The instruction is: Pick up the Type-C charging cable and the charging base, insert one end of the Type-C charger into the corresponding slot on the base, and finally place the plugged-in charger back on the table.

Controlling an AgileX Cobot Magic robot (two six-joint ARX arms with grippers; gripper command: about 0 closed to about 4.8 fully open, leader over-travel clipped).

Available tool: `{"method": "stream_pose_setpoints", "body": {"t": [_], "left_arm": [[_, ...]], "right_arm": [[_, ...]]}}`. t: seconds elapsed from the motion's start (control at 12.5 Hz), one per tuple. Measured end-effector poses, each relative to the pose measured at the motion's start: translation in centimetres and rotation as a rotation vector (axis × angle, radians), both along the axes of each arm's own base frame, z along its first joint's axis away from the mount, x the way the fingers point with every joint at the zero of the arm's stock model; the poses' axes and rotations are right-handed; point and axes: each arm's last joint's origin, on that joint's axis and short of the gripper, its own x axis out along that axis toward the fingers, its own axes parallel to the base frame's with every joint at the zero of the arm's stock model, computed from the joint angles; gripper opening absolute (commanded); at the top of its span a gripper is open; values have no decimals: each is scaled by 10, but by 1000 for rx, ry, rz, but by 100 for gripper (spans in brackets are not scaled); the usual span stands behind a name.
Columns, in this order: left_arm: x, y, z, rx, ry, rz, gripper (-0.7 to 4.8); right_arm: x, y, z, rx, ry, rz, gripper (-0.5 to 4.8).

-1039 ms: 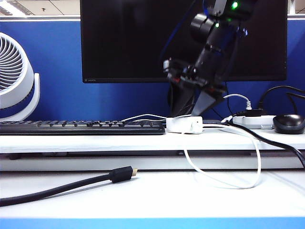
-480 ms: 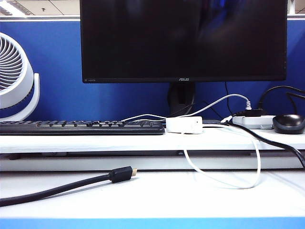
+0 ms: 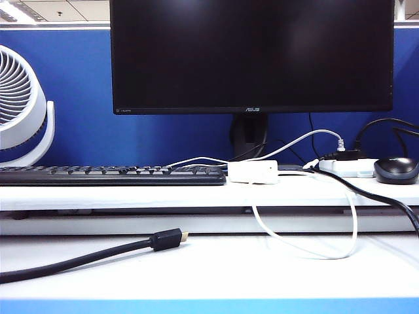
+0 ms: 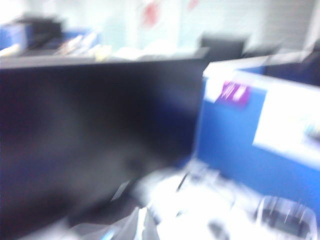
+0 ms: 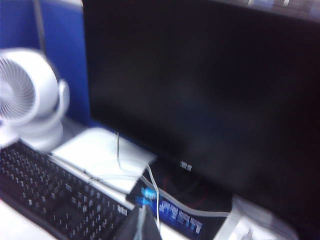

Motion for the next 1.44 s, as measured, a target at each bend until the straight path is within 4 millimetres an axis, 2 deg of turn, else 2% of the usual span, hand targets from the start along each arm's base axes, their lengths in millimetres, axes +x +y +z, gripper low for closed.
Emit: {"method": "stream_pose_setpoints", "body": {"t": [0.16, 0.24, 0.32, 0.4, 0.48, 0.56, 0.64, 0.88, 0.96, 1.04, 1.12, 1.2, 1.28, 1.36, 1.44], "left_arm": [[-45, 27, -8, 59, 36, 81, -6], [-68, 41, -16, 105, 59, 121, -6], [-80, 47, -20, 122, 68, 132, -6], [-98, 57, -27, 134, 75, 137, -6], [-116, 67, -39, 138, 82, 137, -6], [-125, 72, -59, 156, 109, 135, -6], [-120, 69, -92, 188, 164, 129, -6], [-81, 46, -168, 214, 273, 64, -6], [-55, 30, -206, 211, 339, 2, -6], [-41, 21, -232, 208, 369, -31, -6], [-13, 5, -287, 107, 304, -62, -5], [-14, 51, -385, 121, 190, 572, -5], [-14, 51, -385, 119, 191, 572, -5], [-14, 51, -385, 119, 191, 572, -5], [-14, 51, -385, 119, 191, 572, -5]], "right_arm": [[-12, -5, -25, 8, -18, 0, -6], [-11, -5, -52, 2, -4, 0, -6], [-10, -4, -68, 0, 2, 0, -6], [-9, -4, -95, -5, 13, 0, -6], [-12, -5, -135, 6, -3, -1, -6], [-13, -5, -178, 32, 23, -3, -6], [-12, -5, -232, 97, 117, -26, -6], [-18, -10, -289, 114, 178, -98, -6], [-20, -12, -309, 110, 182, -114, -6], [-22, -12, -324, 109, 198, -125, -6], [-24, -14, -356, 103, 247, -141, -6], [-24, -15, -355, 105, 232, -178, -6], [-19, -32, -352, 127, 166, -464, -6], [-16, -51, -350, 167, 94, -668, -6], [-15, -52, -351, 176, 116, -575, -6]]}}
